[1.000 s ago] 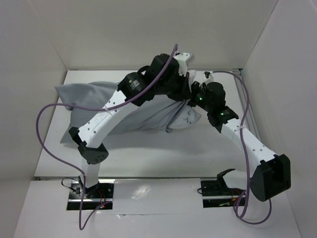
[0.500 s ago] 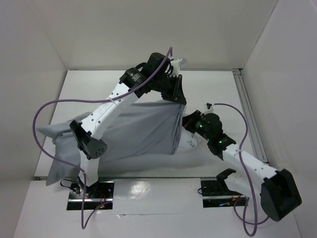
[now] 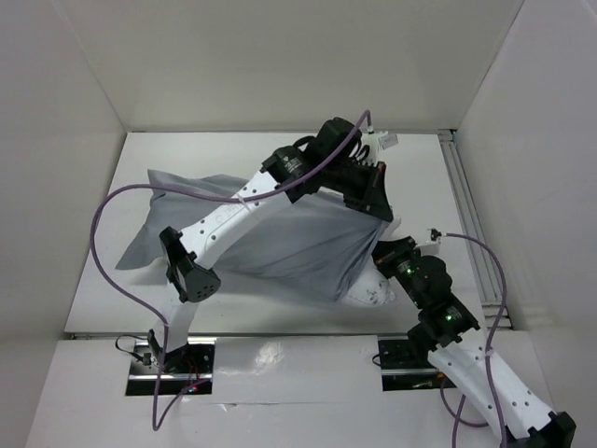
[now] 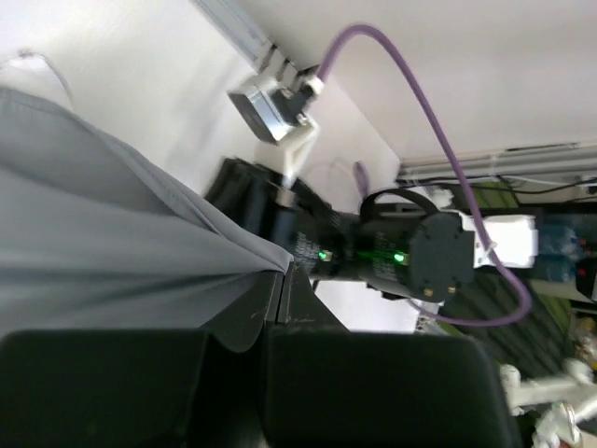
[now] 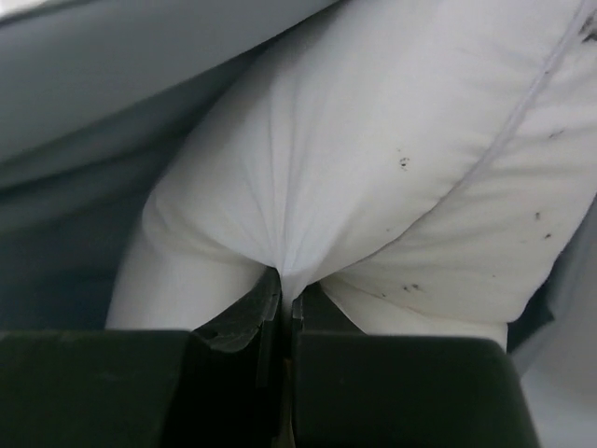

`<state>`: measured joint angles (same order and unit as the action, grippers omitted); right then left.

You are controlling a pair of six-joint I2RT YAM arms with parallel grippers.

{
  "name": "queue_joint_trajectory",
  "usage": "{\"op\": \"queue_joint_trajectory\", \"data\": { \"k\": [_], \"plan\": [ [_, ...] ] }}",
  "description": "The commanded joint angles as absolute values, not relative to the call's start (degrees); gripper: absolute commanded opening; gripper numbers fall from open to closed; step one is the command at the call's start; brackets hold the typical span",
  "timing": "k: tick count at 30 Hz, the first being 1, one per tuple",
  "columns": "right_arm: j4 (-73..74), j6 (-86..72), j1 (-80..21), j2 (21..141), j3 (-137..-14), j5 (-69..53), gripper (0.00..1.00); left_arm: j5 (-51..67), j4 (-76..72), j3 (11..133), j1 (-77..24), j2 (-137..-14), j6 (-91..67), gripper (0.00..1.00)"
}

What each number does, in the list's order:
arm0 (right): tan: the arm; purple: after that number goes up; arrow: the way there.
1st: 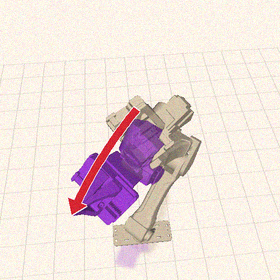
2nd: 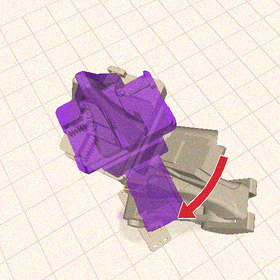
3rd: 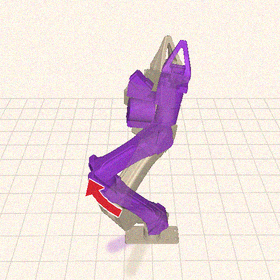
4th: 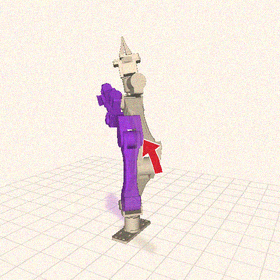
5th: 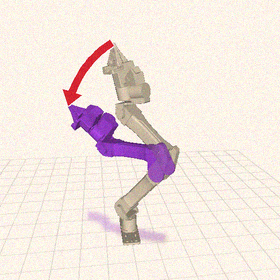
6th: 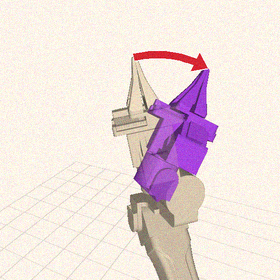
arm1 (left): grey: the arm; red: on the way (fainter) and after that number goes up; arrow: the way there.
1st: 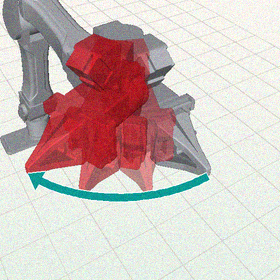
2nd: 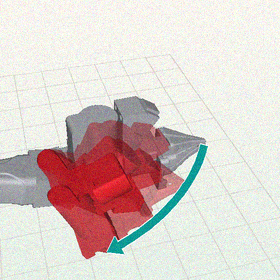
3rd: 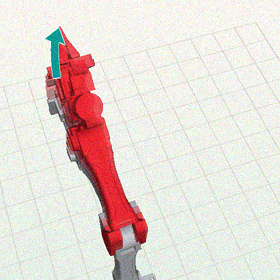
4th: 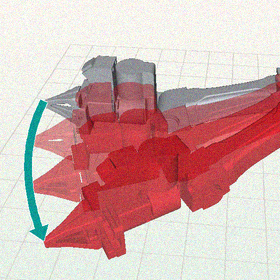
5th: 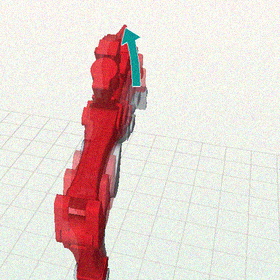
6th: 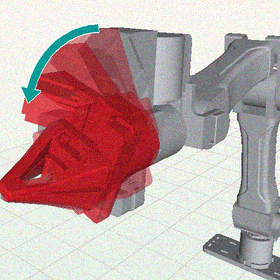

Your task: Put the pillow into the pillowcase

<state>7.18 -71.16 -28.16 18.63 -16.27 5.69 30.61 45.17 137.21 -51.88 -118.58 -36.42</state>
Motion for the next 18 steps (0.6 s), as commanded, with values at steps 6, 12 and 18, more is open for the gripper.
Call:
{"op": "queue_joint_trajectory", "data": {
  "k": [6, 12, 18],
  "plan": [
    [-42.95, -74.36, -32.34, 60.92, -16.95, -6.58, 0.00, 23.64, 31.55, 125.22, -60.72, -106.70, -38.51, 0.00],
    [-42.41, -73.13, -31.12, 60.32, -18.46, -4.22, 0.00, 19.07, 44.73, 130.90, -56.63, -111.63, -33.84, 0.03],
    [-22.87, -66.11, -26.29, 48.88, -20.92, -3.08, 0.00, 6.37, 56.93, 129.11, -50.99, -107.94, -30.32, 0.82]
  ]
}}
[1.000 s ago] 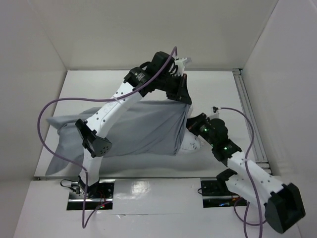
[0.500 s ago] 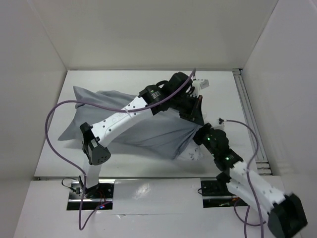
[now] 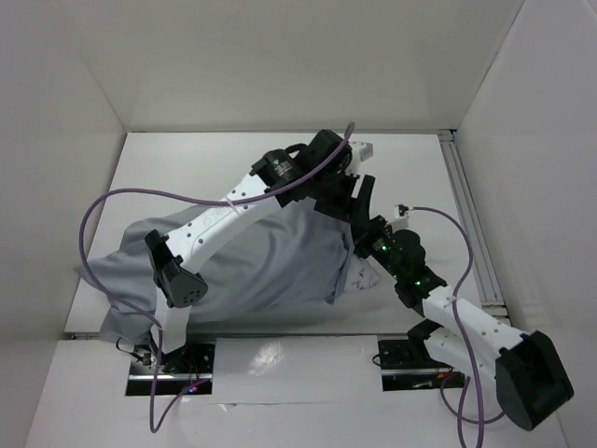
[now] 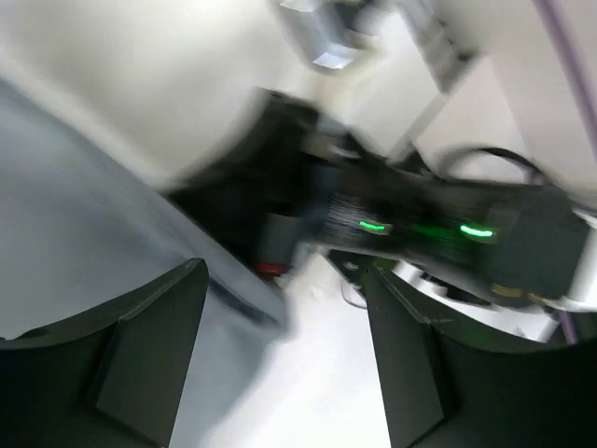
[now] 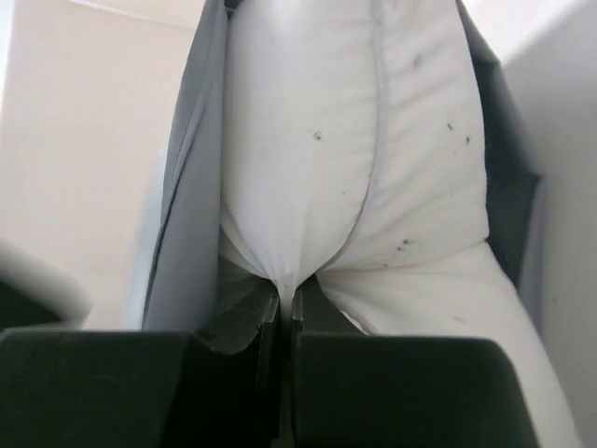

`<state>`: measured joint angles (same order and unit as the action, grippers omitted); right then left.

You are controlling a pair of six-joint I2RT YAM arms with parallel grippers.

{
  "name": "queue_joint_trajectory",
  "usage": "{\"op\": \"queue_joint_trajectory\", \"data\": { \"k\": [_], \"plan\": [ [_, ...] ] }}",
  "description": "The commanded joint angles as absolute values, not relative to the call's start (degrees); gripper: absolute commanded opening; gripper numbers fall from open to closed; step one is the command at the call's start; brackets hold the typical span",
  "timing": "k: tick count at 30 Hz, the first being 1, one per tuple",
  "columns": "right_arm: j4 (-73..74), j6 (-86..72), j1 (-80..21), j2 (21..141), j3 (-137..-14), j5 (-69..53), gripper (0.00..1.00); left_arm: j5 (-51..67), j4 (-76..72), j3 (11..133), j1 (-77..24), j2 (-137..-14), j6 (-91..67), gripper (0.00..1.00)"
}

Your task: Put the pillow into the pillowcase

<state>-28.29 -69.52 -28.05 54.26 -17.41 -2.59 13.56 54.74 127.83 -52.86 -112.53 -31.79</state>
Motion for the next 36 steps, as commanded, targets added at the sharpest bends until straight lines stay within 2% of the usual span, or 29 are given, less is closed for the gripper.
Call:
{"op": "queue_joint_trajectory", "data": {
  "k": [1, 5, 6, 8, 13, 15, 18, 24, 29, 32, 36],
  "plan": [
    [-21.11, -66.09, -25.67, 45.65, -20.92, -3.08, 0.00, 2.76, 59.30, 129.11, -50.11, -105.23, -30.32, 0.82],
    [-13.37, -66.09, -20.23, 39.65, -18.81, -6.23, 0.00, -18.66, 68.97, 116.49, -48.35, -93.28, -35.49, 0.80],
    [-12.05, -66.09, -18.04, 38.68, -18.20, -6.94, 0.00, -20.90, 69.78, 113.41, -48.34, -90.38, -38.55, 0.80],
    [-8.90, -65.48, -16.36, 36.13, -17.67, -8.61, 0.00, -24.85, 70.39, 103.51, -47.03, -84.49, -41.56, 0.72],
    [-4.23, -63.73, -12.22, 33.49, -17.14, -11.94, 0.00, -27.87, 69.72, 82.39, -44.04, -68.50, -53.95, 0.72],
    [-2.12, -63.11, -12.22, 32.78, -17.14, -11.95, 0.00, -23.24, 64.71, 72.75, -41.49, -66.54, -52.66, 0.72],
    [1.39, -61.71, -12.22, 31.20, -18.28, -11.95, 0.00, -19.86, 54.43, 65.86, -39.03, -68.11, -49.23, 0.72],
    [6.85, -60.56, -12.22, 26.29, -19.60, -11.95, 0.00, -16.08, 41.50, 71.53, -37.44, -82.24, -40.53, 0.71],
    [9.49, -63.62, -12.22, 21.81, -18.90, -13.62, 0.00, -15.03, 36.47, 88.56, -36.91, -97.26, -32.45, 0.70],
    [8.88, -63.63, -13.35, 21.80, -18.37, -13.62, 0.00, -16.33, 39.72, 98.66, -36.91, -100.63, -30.59, 0.70],
    [4.84, -63.63, -13.36, 26.52, -18.37, -15.90, 0.00, -18.63, 46.55, 100.47, -39.28, -95.48, -31.10, 0.73]
  ]
}}
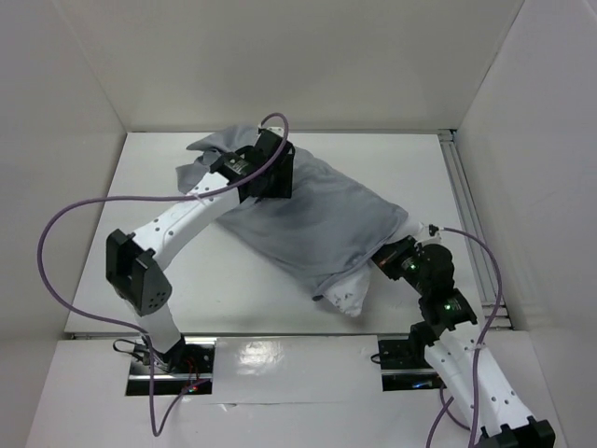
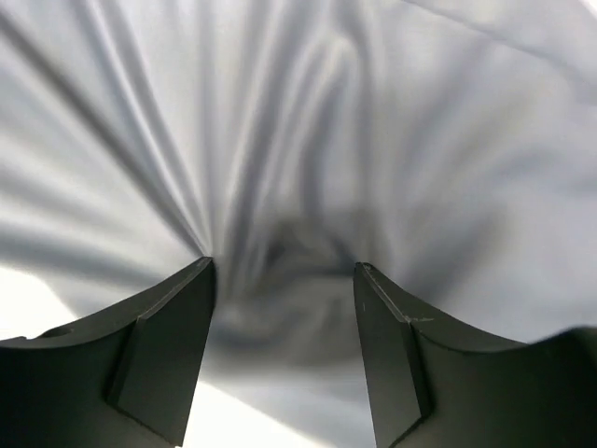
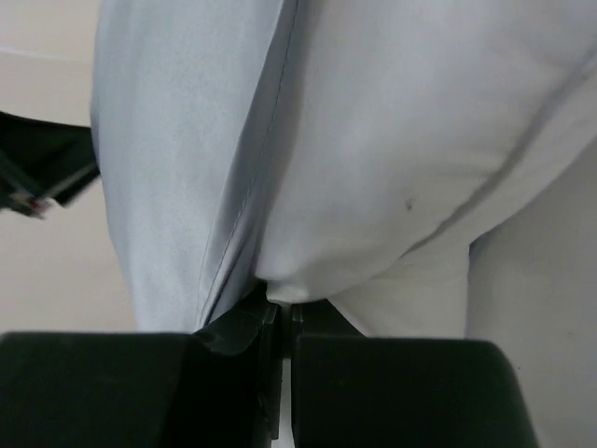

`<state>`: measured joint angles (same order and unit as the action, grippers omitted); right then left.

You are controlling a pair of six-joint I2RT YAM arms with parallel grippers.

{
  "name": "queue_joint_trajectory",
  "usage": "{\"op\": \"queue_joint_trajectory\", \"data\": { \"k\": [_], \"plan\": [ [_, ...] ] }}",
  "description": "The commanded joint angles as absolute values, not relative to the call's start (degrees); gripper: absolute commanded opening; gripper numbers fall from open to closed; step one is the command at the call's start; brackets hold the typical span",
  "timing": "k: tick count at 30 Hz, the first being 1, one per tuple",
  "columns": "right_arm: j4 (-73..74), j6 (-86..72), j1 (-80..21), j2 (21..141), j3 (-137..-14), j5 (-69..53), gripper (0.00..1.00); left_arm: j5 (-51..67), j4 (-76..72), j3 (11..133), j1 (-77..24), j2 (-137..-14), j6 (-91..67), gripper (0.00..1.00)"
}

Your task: Put the pillow into the pillowcase

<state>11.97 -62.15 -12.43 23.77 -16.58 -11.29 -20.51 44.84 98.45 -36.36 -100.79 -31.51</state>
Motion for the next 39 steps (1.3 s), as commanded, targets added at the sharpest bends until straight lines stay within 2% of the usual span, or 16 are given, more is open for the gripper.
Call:
{"op": "queue_joint_trajectory", "data": {
  "k": [1, 4, 7, 10, 11, 12, 14, 20, 27, 31, 39],
  "plan": [
    [3.35, -63.63, -13.36, 27.76, -18.98, -16.87, 0.00, -18.63, 47.80, 97.50, -39.90, -93.45, -31.90, 0.73],
    [2.11, -63.02, -13.36, 31.72, -21.09, -18.11, 0.00, -16.45, 48.78, 88.45, -44.90, -82.74, -37.16, 0.67],
    [0.01, -62.50, -13.36, 34.62, -23.11, -18.63, 0.00, -12.93, 43.36, 69.07, -52.43, -71.25, -44.37, 0.66],
    [-1.31, -62.49, -13.36, 37.25, -24.52, -18.63, 0.00, -9.85, 35.98, 59.27, -60.34, -65.32, -48.86, 0.72],
    [-2.62, -62.49, -13.36, 37.87, -24.52, -18.63, 0.00, -9.84, 31.25, 54.45, -62.12, -63.48, -49.48, 0.78],
    [-3.25, -62.49, -13.36, 38.66, -24.52, -19.15, 0.00, -9.84, 29.29, 52.66, -65.01, -63.46, -49.48, 0.81],
    [-4.12, -63.02, -13.88, 40.42, -25.22, -19.16, 0.00, -12.46, 27.34, 49.85, -67.49, -64.85, -49.48, 0.84],
    [-4.75, -63.02, -13.89, 41.13, -26.81, -18.11, 0.00, -16.78, 20.40, 46.94, -70.14, -73.56, -53.60, 0.84],
    [-5.27, -62.49, -13.89, 41.75, -28.04, -17.58, 0.00, -29.61, 11.62, 42.19, -70.14, -72.95, -65.48, 0.74],
    [-5.27, -62.49, -13.89, 41.75, -28.56, -17.58, 0.00, -33.48, 8.96, 42.27, -70.14, -75.23, -66.45, 0.74],
    [-6.33, -62.49, -13.89, 42.80, -29.18, -17.58, 0.00, -32.78, 1.05, 41.65, -69.61, -78.30, -64.51, 0.75]
  ]
}}
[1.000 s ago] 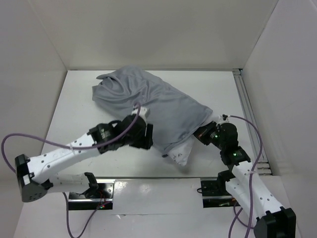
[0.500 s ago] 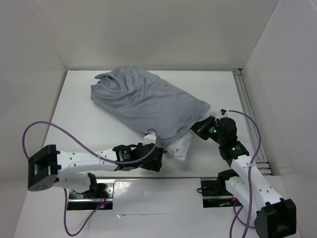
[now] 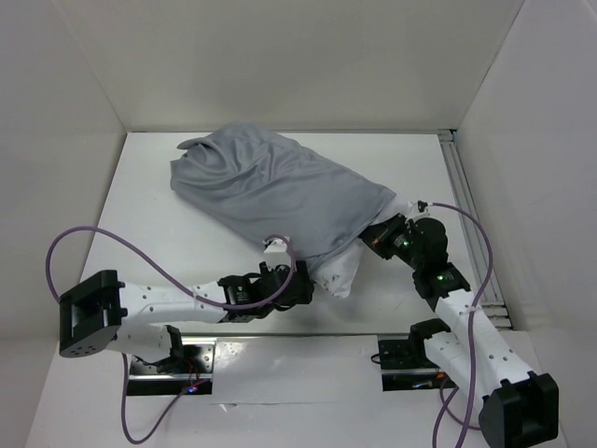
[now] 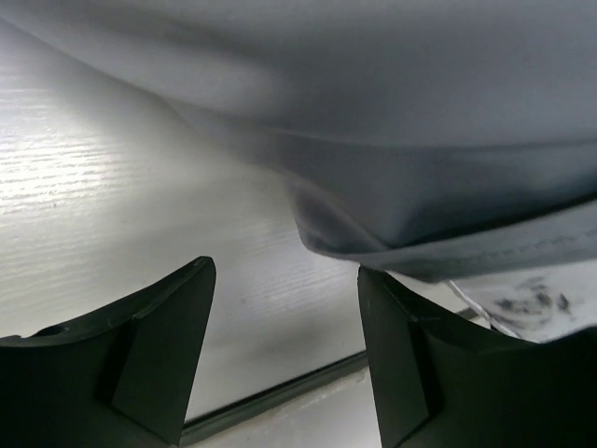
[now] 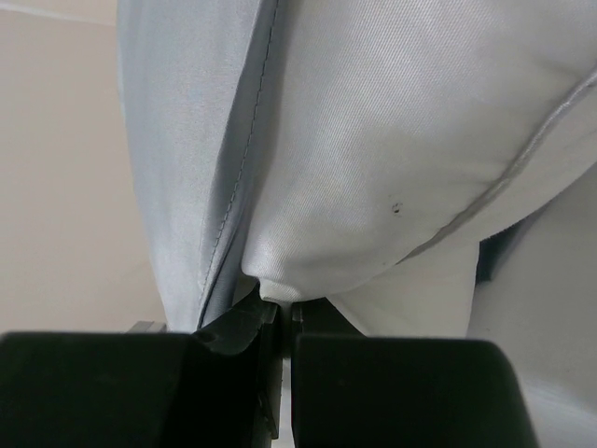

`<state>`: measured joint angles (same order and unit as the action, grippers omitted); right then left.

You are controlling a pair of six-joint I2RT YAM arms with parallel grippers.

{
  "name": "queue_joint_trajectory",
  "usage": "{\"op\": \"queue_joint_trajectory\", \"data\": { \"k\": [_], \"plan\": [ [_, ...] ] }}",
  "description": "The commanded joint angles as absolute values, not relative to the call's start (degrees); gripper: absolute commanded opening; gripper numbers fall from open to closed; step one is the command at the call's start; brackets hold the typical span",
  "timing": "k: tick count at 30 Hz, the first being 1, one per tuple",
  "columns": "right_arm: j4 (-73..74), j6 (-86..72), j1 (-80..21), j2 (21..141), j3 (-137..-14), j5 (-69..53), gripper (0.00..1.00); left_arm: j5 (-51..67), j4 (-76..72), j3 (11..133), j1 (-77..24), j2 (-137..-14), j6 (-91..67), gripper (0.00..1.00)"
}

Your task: Put the pillow into the pillowcase

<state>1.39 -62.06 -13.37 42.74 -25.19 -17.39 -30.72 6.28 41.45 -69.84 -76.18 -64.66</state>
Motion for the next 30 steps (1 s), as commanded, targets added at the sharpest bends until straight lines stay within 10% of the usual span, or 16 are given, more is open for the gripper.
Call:
{"op": "queue_joint_trajectory", "data": {
  "k": [1, 9, 18, 30],
  "plan": [
    [-6.85, -62.49, -13.89, 42.80, -29.18, -17.58, 0.00, -34.26, 2.10, 43.23, -69.61, -79.35, -64.51, 0.75],
    [-7.48, -63.02, -13.89, 44.03, -30.23, -17.58, 0.00, -38.23, 3.77, 48.95, -68.47, -87.71, -66.25, 0.60],
    [-6.33, -63.01, -13.89, 44.03, -29.71, -17.58, 0.00, -42.09, 6.76, 51.93, -67.94, -88.33, -68.73, 0.00],
    [-9.04, -62.49, -13.89, 47.97, -30.32, -17.58, 0.00, -43.24, 10.55, 52.73, -77.06, -71.65, -59.77, 0.00]
  ]
}}
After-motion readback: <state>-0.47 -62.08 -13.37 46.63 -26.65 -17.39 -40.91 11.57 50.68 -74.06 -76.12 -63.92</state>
